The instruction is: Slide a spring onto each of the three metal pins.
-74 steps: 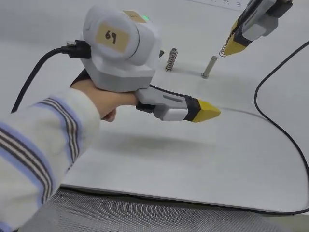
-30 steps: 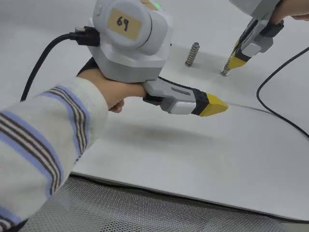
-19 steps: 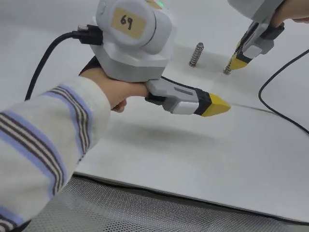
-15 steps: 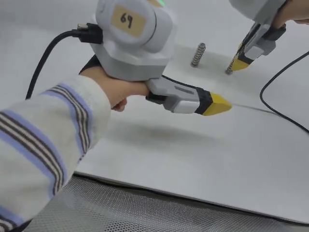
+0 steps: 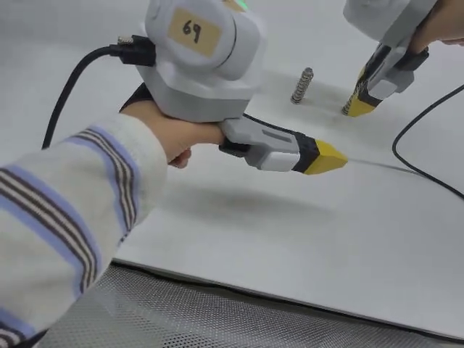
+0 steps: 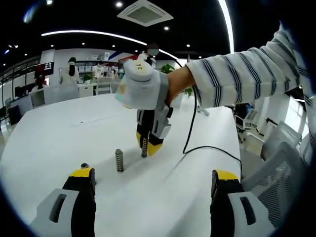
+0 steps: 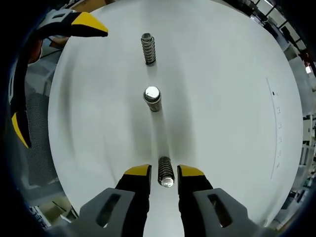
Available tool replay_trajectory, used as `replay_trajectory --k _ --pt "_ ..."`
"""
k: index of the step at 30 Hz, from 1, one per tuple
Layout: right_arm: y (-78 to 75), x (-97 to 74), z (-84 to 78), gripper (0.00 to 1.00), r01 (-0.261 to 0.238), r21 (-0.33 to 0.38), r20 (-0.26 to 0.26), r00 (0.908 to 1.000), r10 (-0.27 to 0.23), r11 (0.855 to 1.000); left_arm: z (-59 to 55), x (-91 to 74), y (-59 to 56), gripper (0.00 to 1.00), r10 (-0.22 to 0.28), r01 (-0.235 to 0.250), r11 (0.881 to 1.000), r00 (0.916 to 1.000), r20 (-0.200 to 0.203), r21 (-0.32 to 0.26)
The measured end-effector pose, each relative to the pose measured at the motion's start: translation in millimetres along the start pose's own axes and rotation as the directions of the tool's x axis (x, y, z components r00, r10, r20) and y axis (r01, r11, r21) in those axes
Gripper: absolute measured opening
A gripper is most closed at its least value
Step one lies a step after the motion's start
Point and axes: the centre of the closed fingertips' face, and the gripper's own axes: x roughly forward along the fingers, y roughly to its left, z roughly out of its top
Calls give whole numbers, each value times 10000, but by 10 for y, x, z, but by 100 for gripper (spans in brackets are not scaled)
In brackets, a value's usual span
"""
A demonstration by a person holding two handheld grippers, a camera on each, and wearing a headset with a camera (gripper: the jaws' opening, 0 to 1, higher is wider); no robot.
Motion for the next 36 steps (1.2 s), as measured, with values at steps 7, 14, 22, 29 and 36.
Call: replay_trajectory --k 7,14,22,29,36 --pt "40 5 -44 18 6 190 71 10000 -8 9998 -16 -15 27 96 63 -63 10000 9999 -107 18" --pt "51 -58 -94 21 74 594 466 9989 -102 9982 1 -86 105 96 222 -221 9998 9996 -163 6" --pt "102 -177 -182 26 137 1127 1052 9941 -256 9935 -12 -242 207 98 301 -294 9994 9986 -427 164" --pt "193 -419 -219 27 339 2177 1993 9768 -784 9754 -17 -383 218 98 203 -187 9995 9976 -669 237" --pt "302 -646 -314 30 674 2473 2545 9580 -1319 9666 -47 -474 224 98 89 -57 9994 9958 -908 355"
